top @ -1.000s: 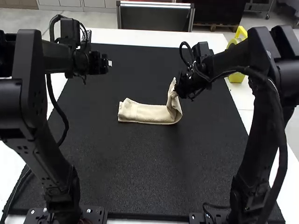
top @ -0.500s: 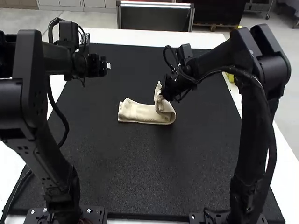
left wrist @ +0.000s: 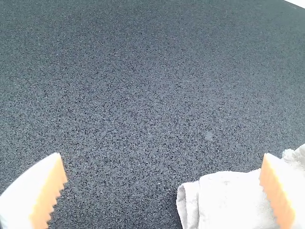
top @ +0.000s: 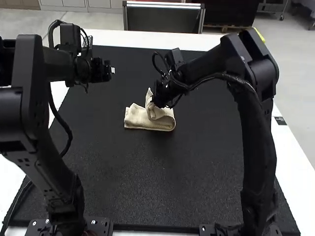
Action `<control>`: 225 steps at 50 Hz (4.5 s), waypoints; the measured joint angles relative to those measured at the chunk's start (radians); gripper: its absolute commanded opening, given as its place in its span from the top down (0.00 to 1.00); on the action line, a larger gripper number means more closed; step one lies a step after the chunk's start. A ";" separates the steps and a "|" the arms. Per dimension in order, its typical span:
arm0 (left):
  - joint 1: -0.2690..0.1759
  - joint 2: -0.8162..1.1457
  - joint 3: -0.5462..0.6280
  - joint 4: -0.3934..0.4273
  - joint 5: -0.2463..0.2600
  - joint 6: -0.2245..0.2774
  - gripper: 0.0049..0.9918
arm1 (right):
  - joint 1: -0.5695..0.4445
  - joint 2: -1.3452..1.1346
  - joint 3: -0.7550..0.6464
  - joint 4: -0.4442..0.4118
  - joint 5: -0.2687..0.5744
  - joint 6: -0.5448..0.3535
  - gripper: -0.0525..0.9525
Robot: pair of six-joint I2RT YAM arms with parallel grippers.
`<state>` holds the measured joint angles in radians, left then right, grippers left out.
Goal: Fold the towel.
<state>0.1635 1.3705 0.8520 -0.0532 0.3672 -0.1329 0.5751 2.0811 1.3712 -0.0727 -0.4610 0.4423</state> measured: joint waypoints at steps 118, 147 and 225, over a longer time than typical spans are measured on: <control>0.009 -0.045 -0.047 0.036 0.000 -0.026 0.03 | 0.108 0.108 0.148 -0.008 -0.021 -0.005 0.97; 0.009 -0.045 -0.047 0.046 0.000 -0.026 0.03 | 0.108 0.121 0.138 0.006 -0.022 -0.005 0.97; 0.020 -0.045 -0.047 0.050 0.001 -0.026 0.03 | 0.175 0.332 0.329 0.007 -0.045 -0.005 0.97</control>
<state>0.1833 1.3254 0.8055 -0.0036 0.3679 -0.1585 0.7506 2.4126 1.7004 -0.0654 -0.5056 0.4374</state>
